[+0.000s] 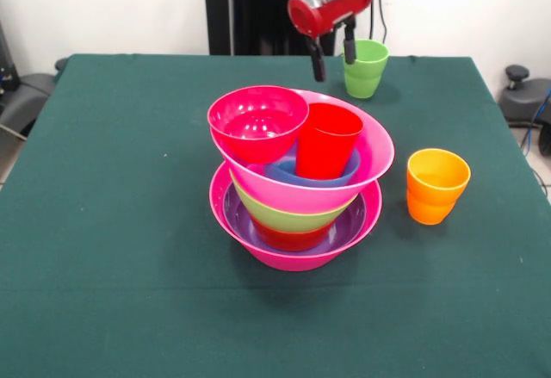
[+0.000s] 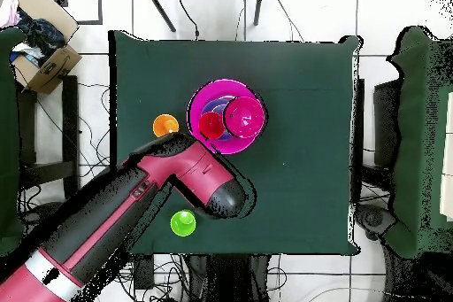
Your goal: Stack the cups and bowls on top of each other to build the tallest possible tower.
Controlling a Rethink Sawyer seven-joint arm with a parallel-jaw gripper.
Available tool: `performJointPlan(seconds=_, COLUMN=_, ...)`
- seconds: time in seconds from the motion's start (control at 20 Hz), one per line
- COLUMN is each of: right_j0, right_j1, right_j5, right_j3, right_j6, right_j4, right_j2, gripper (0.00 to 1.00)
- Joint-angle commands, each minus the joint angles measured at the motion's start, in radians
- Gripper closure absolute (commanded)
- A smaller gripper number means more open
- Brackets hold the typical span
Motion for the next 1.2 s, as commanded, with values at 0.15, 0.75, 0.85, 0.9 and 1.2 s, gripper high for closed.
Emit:
performJointPlan(seconds=0.15, right_j0=0.023, right_j1=0.013, right_j5=0.075, right_j3=0.036, right_j6=-0.172, right_j4=0.019, right_j2=0.201, gripper=0.00)
performJointPlan(seconds=0.75, right_j0=0.055, right_j1=-0.011, right_j5=0.053, right_j3=0.147, right_j6=-0.205, right_j4=-0.006, right_j2=0.199, gripper=0.00)
performJointPlan(seconds=0.85, right_j0=0.054, right_j1=-0.015, right_j5=0.043, right_j3=0.149, right_j6=-0.203, right_j4=-0.016, right_j2=0.199, gripper=0.00)
performJointPlan(seconds=0.9, right_j0=0.053, right_j1=-0.015, right_j5=0.041, right_j3=0.148, right_j6=-0.202, right_j4=-0.019, right_j2=0.200, gripper=0.00)
performJointPlan(seconds=1.2, right_j0=0.062, right_j1=-0.013, right_j5=0.070, right_j3=0.147, right_j6=-0.204, right_j4=0.002, right_j2=0.214, gripper=0.00)
